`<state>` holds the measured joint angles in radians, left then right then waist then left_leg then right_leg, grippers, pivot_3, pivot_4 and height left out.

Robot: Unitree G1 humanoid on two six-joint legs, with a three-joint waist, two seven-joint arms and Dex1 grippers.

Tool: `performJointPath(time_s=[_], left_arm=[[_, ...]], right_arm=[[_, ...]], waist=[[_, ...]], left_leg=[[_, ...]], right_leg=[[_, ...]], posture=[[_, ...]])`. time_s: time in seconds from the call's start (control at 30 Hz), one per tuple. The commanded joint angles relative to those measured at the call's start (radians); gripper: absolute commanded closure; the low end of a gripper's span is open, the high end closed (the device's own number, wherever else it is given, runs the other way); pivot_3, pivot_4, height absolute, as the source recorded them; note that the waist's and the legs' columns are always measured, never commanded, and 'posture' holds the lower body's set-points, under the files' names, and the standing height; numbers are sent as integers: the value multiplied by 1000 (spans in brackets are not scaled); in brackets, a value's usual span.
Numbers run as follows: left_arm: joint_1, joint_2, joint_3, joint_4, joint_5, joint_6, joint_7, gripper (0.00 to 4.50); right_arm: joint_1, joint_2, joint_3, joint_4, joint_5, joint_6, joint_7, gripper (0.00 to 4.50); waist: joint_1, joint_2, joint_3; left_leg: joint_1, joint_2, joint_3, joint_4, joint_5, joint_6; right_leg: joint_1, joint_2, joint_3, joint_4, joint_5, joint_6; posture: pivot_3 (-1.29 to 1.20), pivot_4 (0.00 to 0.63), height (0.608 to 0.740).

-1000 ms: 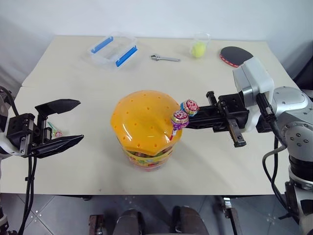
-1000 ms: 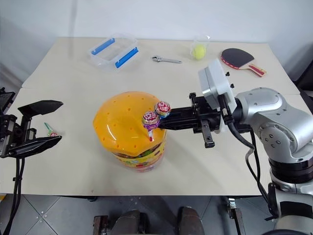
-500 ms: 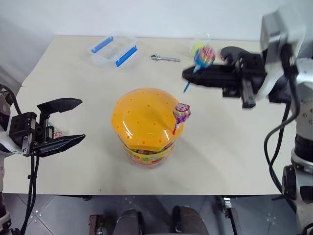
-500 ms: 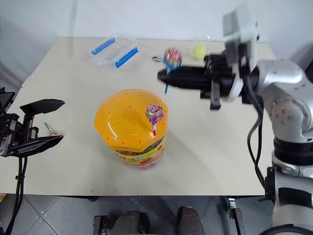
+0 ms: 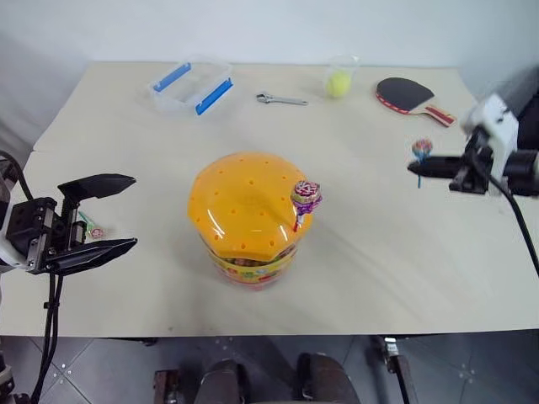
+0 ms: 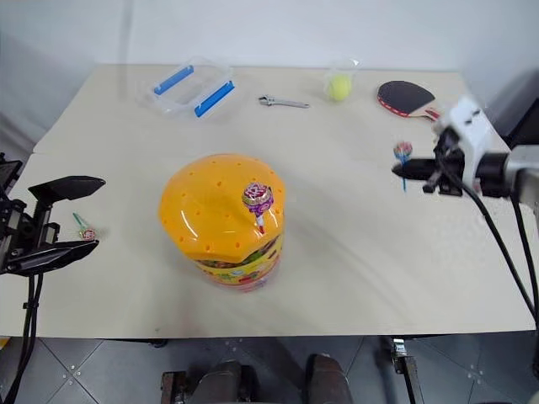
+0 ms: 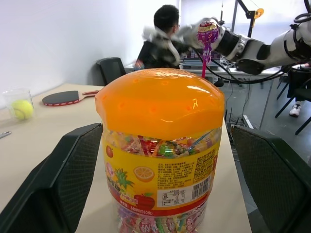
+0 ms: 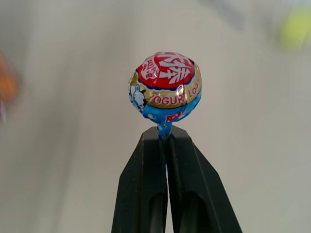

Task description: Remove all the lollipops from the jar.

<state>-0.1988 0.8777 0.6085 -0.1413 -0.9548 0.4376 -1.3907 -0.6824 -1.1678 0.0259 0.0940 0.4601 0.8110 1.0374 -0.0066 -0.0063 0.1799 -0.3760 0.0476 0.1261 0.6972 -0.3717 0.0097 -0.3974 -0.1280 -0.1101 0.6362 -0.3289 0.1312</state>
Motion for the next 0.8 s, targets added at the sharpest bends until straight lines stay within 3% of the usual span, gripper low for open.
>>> performJointPath(time_s=[0.03, 0.3, 0.4, 0.6, 0.77, 0.8], left_arm=[[6, 23, 49, 22, -29, 9, -15, 0], [12, 9, 38, 15, -21, 7, -14, 0], [11, 2, 33, 5, -24, 8, -8, 0], [18, 2, 36, -4, -26, 11, -3, 0], [8, 5, 23, 2, -25, 15, -4, 0], [-4, 6, 13, 11, -22, 15, -5, 0]], right_arm=[[54, -8, 17, 56, -75, 67, -52, 4482], [63, 116, 70, 221, -205, 92, -181, 4482], [52, 148, 54, 258, -231, 81, -220, 3774], [156, 90, -70, 71, -161, 76, -140, 1768], [263, 50, -305, -144, 2, 94, -20, 92], [286, 45, -359, -204, 49, 105, 11, 40]], waist=[[0, 0, 0], [-3, 0, 0], [1, 0, 0], [3, 0, 0], [5, 1, 0], [5, 1, 0]], left_leg=[[0, 0, 0, 0, 0, 0], [0, 0, 1, 0, 0, 0], [0, 0, 1, 1, 0, -1], [0, 0, 0, 1, 0, -1], [0, 0, 0, 0, 0, -1], [0, 0, 0, 1, 0, -1]], right_leg=[[0, 0, 0, 0, 0, 0], [0, 0, 0, 0, 0, 0], [0, 0, 0, 0, 0, 0], [0, 0, 0, 0, 0, 0], [0, 0, 0, 0, 0, 0], [0, 0, 0, 0, 0, 0]], posture=[[0, 150, 740], [0, 150, 740], [0, 150, 740], [0, 150, 740], [0, 150, 740], [0, 150, 740]])
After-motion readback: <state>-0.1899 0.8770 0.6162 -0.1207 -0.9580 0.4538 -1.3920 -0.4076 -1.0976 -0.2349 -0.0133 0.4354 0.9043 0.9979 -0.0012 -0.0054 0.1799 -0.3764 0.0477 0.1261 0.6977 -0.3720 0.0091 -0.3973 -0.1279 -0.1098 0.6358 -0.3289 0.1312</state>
